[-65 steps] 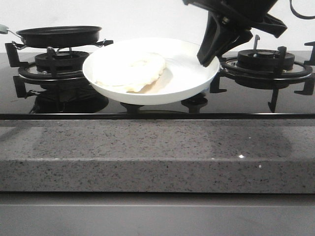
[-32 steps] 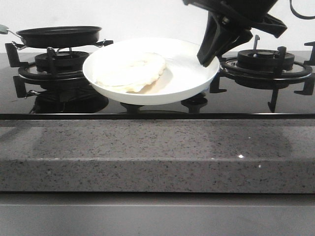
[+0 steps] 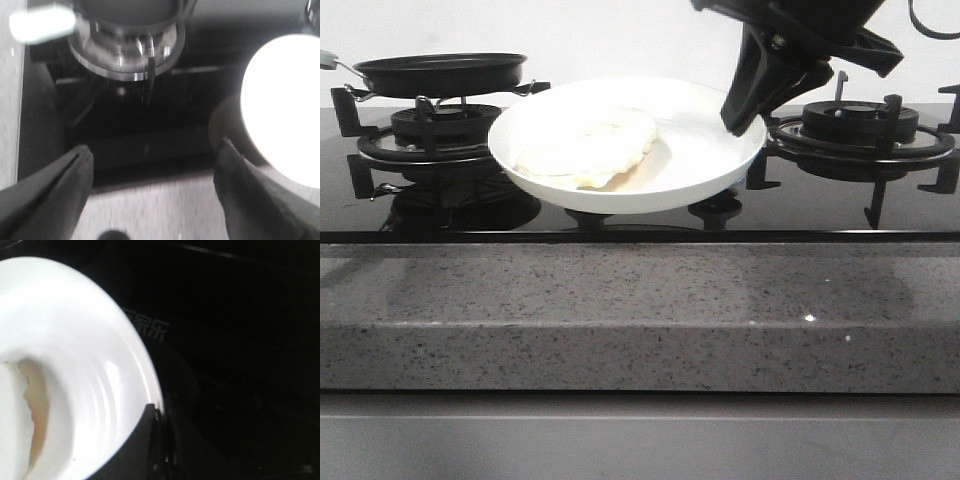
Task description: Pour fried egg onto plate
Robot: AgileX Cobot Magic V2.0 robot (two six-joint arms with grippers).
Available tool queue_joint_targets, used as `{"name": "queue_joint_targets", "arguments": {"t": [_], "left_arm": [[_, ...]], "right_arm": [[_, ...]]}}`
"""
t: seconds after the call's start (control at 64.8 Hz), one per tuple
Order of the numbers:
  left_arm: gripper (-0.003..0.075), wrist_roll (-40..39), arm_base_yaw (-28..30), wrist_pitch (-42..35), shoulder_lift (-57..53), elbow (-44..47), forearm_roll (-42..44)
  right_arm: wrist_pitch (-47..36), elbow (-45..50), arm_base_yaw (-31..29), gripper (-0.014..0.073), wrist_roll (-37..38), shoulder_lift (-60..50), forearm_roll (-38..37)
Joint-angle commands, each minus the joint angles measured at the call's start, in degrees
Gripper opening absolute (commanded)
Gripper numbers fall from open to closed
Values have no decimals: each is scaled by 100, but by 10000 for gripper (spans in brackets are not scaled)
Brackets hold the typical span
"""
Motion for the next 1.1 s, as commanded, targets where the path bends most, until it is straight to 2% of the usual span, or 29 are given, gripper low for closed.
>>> {"name": "queue_joint_targets", "arguments": {"t": [0.0, 0.309, 1.081], "left_arm": [[495, -289, -133, -320, -320, 159, 146], [494, -287, -133, -309, -773, 734, 354], [494, -287, -133, -319, -773, 734, 354]], "right_arm": [[-268, -127, -9, -68, -52, -202, 73], [-268, -127, -9, -68, -52, -202, 73], [-308, -127, -9, -68, -52, -202, 73]]}}
